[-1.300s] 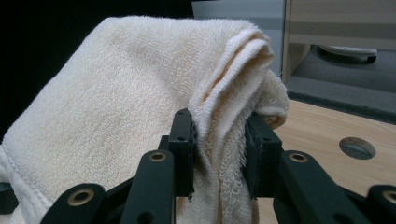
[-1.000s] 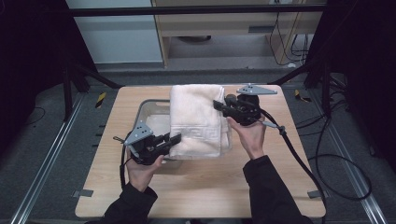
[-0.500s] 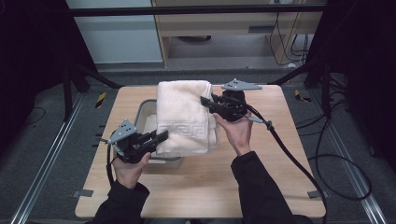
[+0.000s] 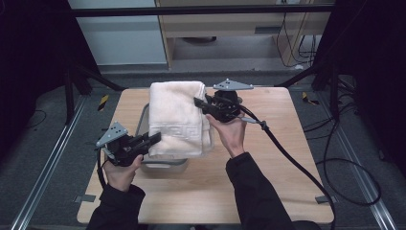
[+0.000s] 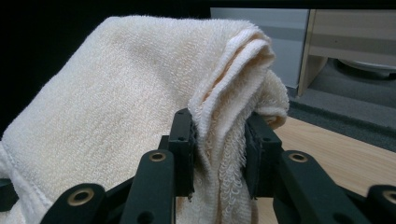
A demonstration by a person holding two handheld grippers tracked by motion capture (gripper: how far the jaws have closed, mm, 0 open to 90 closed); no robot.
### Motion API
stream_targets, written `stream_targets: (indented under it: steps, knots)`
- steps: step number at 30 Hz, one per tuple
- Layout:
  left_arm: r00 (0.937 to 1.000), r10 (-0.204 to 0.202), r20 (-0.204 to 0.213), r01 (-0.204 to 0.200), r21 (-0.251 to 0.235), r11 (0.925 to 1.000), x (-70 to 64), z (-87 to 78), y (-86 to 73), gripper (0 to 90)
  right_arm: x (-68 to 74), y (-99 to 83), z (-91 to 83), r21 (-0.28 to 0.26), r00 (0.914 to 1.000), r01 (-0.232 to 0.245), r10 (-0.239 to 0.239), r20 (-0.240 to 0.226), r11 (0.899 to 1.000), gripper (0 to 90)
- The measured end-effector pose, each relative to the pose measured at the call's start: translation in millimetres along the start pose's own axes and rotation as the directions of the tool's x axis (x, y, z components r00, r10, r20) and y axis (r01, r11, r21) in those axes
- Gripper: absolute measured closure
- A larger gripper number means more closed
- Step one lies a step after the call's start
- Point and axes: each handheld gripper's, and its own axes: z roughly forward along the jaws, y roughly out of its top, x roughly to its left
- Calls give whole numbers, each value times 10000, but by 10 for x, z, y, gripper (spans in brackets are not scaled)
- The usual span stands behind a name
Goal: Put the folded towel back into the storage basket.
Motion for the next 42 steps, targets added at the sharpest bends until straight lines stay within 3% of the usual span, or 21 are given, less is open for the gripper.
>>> stream_targets:
  steps: [23, 42]
  knots:
    - [9977, -190, -651, 198, 130, 9997, 367, -250, -16, 744, 305, 106, 432, 124, 9998, 158, -157, -116, 9998, 683]
    - [9944, -268, -1023, 337, 667, 9972, 591, -250, -103, 744, 357, -34, 731, 364, 9999, -65, 69, -116, 9993, 683]
